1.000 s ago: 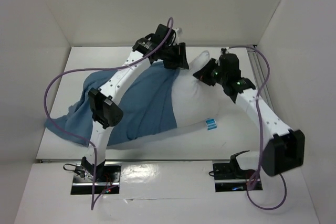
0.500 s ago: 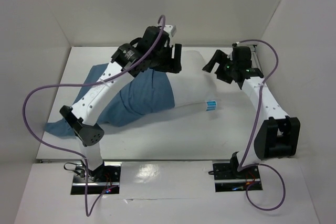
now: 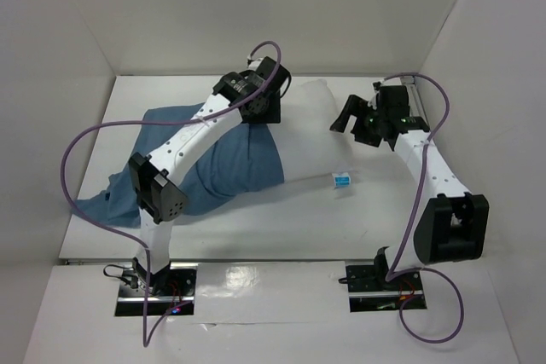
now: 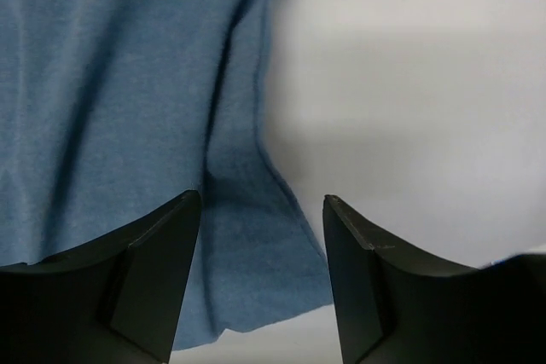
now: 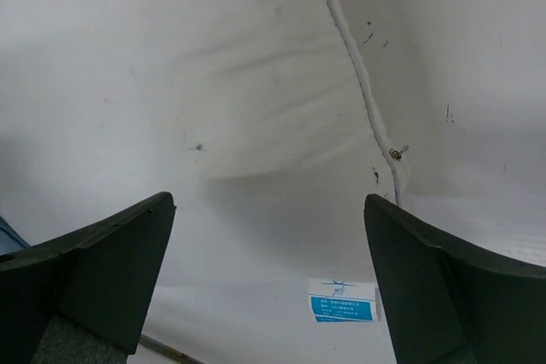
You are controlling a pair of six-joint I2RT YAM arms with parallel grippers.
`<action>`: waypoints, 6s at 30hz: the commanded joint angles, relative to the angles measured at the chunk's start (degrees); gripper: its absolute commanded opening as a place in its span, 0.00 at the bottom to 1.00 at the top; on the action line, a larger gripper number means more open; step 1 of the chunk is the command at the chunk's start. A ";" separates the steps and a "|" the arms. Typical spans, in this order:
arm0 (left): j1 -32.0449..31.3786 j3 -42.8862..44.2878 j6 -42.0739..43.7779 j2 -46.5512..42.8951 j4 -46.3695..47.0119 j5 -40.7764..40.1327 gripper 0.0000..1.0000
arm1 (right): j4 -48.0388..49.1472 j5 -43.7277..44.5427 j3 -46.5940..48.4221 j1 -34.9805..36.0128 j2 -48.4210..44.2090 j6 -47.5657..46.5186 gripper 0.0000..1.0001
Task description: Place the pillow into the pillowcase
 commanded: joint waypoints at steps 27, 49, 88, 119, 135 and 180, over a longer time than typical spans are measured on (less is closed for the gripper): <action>-8.99 19.02 6.10 4.61 26.43 53.85 0.00 | 19.36 -16.96 0.09 11.26 -8.18 13.24 0.00; -0.99 18.21 0.20 10.21 32.70 61.95 0.00 | 27.28 5.11 -35.60 24.90 -34.39 41.11 0.00; -0.46 -69.85 6.60 -27.77 59.05 18.54 0.94 | 3.21 -4.73 -9.42 -5.07 -15.48 11.59 0.98; -0.64 -59.83 13.91 -9.90 68.12 4.47 0.00 | -1.56 -9.76 -15.39 -0.34 -16.19 5.77 1.00; -8.44 -34.38 10.66 -22.04 49.49 20.95 0.00 | 20.77 -13.70 4.64 7.94 5.08 14.39 0.00; -6.69 -17.28 17.86 -15.09 14.52 7.33 0.72 | -2.43 -9.56 -14.86 -6.65 -15.39 7.81 0.82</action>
